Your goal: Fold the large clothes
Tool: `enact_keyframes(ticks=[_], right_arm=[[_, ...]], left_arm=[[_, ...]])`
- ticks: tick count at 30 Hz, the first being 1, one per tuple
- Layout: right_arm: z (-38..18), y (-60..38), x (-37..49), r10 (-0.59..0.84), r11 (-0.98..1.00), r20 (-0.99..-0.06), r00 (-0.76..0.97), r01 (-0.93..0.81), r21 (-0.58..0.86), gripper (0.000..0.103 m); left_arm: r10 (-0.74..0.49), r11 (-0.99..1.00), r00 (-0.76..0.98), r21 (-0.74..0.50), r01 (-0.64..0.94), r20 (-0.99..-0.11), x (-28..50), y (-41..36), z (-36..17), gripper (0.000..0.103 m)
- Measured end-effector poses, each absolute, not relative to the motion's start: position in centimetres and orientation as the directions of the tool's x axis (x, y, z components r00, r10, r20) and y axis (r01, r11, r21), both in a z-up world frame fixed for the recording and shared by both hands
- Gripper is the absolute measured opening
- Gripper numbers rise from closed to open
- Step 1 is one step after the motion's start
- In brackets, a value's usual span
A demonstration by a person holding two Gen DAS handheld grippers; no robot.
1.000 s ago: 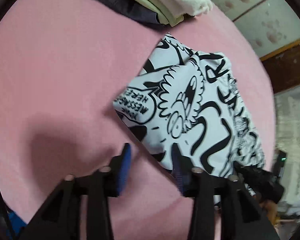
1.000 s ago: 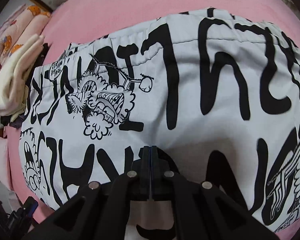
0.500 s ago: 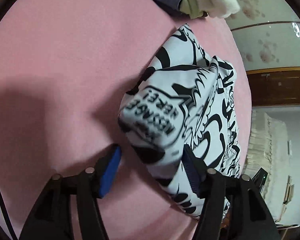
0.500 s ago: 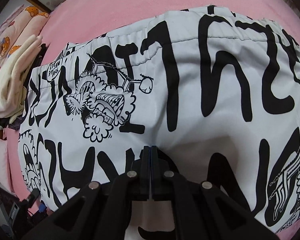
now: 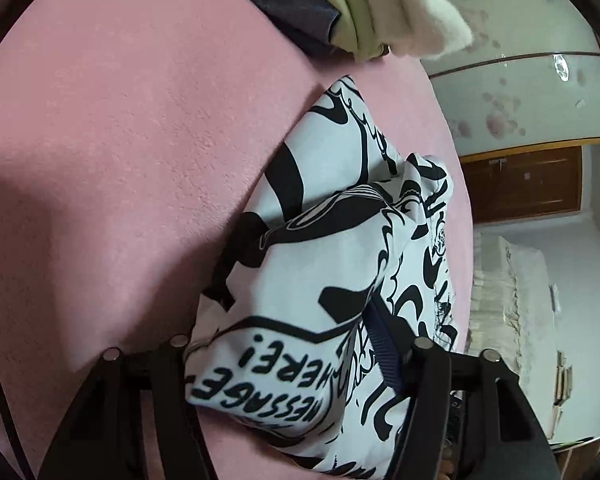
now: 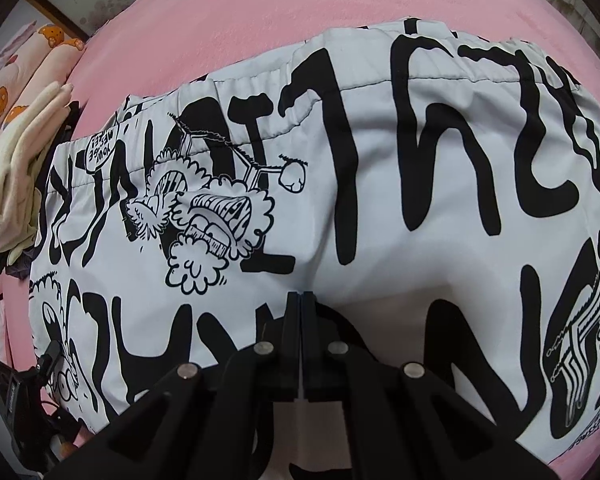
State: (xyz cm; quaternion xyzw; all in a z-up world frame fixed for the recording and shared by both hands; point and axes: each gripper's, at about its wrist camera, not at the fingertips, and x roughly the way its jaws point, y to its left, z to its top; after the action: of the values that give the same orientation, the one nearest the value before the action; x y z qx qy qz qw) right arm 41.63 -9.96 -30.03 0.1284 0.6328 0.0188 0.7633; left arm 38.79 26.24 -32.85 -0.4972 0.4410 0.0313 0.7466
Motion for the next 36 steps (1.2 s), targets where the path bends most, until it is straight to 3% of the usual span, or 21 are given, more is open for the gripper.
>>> enact_keyframes(ticks=[3,9,13,19,26,36], right_arm=[[-30.1,-10.4,41.5,0.205,0.960,-0.957,0.207,0.150,0.238,0.000],[-30.2,-10.8,41.1,0.236,0.951,-0.945,0.228,0.147,0.273,0.000],[-30.4,-11.4,40.7,0.291,0.933,-0.925,0.246,0.140,0.331,0.000],[-30.8,-13.7,39.8,0.398,0.894,-0.880,0.258,0.107,0.436,0.000],[-30.5,-17.5,38.8,0.492,0.863,-0.846,0.207,0.014,0.505,0.000],[-30.1,-26.1,38.4,0.616,0.779,-0.771,0.162,0.021,0.626,0.000]], left_arm=[[-0.374,0.500,0.614,-0.708,-0.498,-0.695,38.3,26.4,-32.2,0.037],[-0.298,0.579,0.610,-0.647,-0.496,-0.734,38.5,25.1,-28.5,0.030],[-0.300,0.618,0.679,-0.679,-0.396,-0.669,38.6,23.0,-24.5,0.022],[-0.263,0.785,0.753,-0.588,-0.197,-0.603,38.8,15.0,-15.9,0.019],[-0.305,0.854,0.782,-0.520,-0.029,-0.544,37.7,4.1,-8.8,0.016],[-0.408,0.870,0.720,-0.479,0.120,-0.562,37.3,-9.2,-7.3,0.015]])
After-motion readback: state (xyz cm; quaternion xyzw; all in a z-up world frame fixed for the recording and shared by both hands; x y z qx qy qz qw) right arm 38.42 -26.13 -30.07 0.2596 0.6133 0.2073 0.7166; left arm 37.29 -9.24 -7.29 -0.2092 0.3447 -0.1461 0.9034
